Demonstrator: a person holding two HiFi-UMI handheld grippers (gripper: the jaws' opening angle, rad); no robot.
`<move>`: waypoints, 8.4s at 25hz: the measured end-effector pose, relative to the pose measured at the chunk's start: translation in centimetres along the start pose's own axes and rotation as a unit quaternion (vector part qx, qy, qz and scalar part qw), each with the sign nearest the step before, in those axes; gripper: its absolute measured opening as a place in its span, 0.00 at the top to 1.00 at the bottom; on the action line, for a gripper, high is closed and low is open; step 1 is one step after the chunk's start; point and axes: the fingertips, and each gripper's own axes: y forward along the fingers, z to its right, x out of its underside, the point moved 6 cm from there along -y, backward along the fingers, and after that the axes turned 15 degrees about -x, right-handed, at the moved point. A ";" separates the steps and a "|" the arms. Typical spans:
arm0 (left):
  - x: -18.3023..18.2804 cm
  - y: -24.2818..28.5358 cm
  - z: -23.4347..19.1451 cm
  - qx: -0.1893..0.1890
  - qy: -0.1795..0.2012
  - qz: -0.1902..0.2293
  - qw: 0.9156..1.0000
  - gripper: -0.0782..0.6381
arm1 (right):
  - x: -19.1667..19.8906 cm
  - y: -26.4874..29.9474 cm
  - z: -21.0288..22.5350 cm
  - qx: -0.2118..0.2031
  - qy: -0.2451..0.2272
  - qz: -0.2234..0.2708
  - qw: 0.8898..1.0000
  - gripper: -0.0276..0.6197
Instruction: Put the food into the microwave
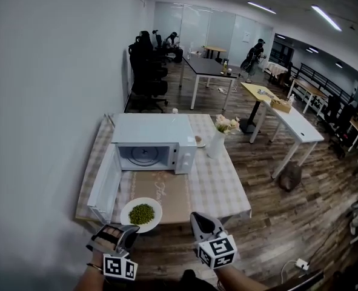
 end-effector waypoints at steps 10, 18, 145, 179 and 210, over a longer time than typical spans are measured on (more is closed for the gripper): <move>1.2 5.6 -0.7 -0.001 0.007 -0.009 1.000 0.87 | -0.6 4.3 4.8 -0.015 -0.006 0.008 1.000 0.94; 1.6 11.8 -1.8 0.001 0.010 -0.033 0.999 0.87 | -2.7 8.1 10.6 -0.040 -0.015 0.023 0.999 0.94; 22.5 47.4 6.8 0.135 0.012 -0.177 0.975 0.86 | 0.0 16.3 28.8 0.044 0.003 -0.071 0.997 0.94; 6.7 26.1 -0.1 -0.070 -0.426 -0.195 0.881 0.88 | -0.2 13.2 26.7 -0.129 0.010 0.015 0.992 0.94; 2.7 9.3 -10.9 -0.178 -0.560 -0.087 0.805 0.88 | -3.7 12.2 11.8 -0.123 0.036 0.036 0.991 0.95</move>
